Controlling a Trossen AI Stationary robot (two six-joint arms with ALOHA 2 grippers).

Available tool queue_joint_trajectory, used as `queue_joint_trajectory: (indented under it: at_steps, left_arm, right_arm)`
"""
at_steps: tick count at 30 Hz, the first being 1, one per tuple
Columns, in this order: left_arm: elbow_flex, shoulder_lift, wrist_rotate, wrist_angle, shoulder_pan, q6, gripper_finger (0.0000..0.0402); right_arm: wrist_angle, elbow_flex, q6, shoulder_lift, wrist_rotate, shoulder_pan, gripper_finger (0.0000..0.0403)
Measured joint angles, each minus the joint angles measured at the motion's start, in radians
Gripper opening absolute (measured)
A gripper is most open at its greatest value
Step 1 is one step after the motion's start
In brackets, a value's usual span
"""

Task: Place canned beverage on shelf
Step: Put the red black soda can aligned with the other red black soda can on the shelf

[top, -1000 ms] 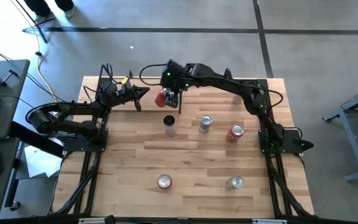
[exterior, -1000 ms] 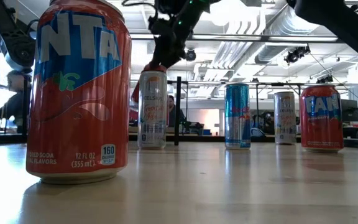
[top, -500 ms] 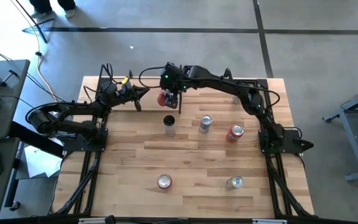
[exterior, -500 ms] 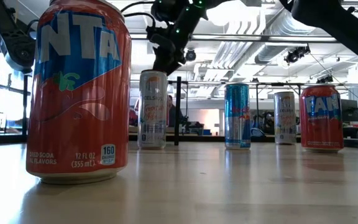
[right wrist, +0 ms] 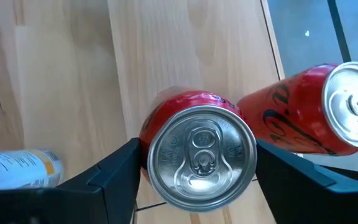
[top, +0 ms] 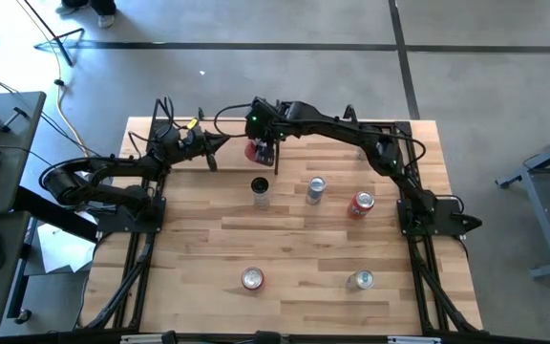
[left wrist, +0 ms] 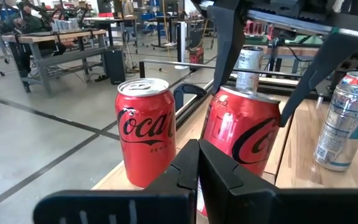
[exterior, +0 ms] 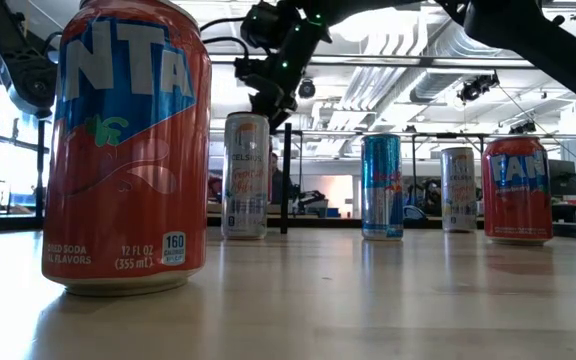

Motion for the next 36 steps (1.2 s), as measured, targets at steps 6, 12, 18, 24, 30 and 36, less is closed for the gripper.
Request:
queue_joint_trajectory:
  at_steps: [6, 12, 18, 24, 30, 36]
  left_arm:
    - [0.000, 0.000, 0.002, -0.008, 0.000, 0.000, 0.0000]
    - [0.000, 0.000, 0.003, -0.012, 0.000, 0.000, 0.0000]
    - [0.000, 0.000, 0.003, -0.019, 0.000, 0.001, 0.0000]
    - [0.000, 0.000, 0.003, -0.022, 0.000, 0.001, 0.0000]
    - [0.000, 0.000, 0.003, -0.022, 0.000, 0.001, 0.0000]
    - [0.000, 0.000, 0.003, -0.022, 0.000, 0.000, 0.0000]
  right_arm:
    - [0.026, 0.000, 0.014, 0.000, 0.006, 0.000, 0.0299]
    - [0.063, 0.002, -0.031, -0.002, 0.040, 0.016, 0.0303]
    - [0.082, 0.002, -0.076, -0.007, 0.040, 0.021, 0.0304]
    - [0.075, 0.002, -0.099, -0.064, 0.062, 0.035, 0.0298]
    - [-0.006, 0.002, -0.033, -0.080, 0.075, 0.020, 0.0185]
    - [-0.011, 0.002, -0.028, -0.073, 0.056, -0.005, 0.0015]
